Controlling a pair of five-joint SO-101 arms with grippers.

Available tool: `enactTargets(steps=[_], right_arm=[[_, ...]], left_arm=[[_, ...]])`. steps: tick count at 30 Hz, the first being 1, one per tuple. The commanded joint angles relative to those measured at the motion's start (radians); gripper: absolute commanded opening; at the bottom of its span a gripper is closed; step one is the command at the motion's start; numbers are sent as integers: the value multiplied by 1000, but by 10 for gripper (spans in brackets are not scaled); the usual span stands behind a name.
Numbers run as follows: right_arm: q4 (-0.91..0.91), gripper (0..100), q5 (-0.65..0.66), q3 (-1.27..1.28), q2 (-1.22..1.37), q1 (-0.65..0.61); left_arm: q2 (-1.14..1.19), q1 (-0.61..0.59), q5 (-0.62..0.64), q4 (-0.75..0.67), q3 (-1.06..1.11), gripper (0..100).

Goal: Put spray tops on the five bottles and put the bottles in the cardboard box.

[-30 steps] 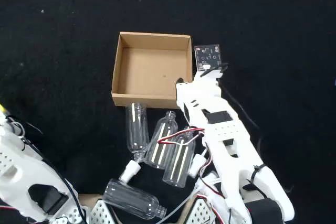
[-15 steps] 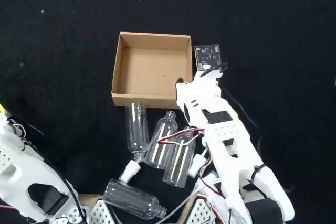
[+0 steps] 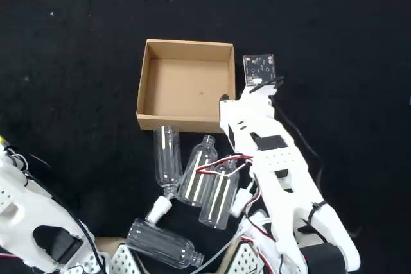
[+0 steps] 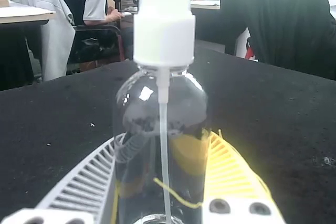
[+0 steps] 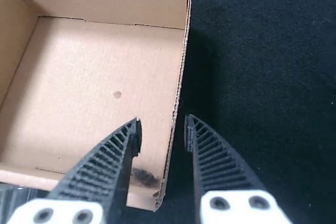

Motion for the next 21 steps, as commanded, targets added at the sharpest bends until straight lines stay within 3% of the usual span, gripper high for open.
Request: enactTargets(steps=[1,6,13,21], right_arm=[[-28,116,2,-61,-1,18],[-28,116,2,-61,-1,18],[-28,116,2,-61,-1,18],[-28,116,2,-61,-1,18]], left_arm=[[-3,-13,11,-23,-2,73],[-3,-13,11,-23,-2,93],[-2,-13,11,-23,-2,327],[-11,-16,11,-23,-1,336]])
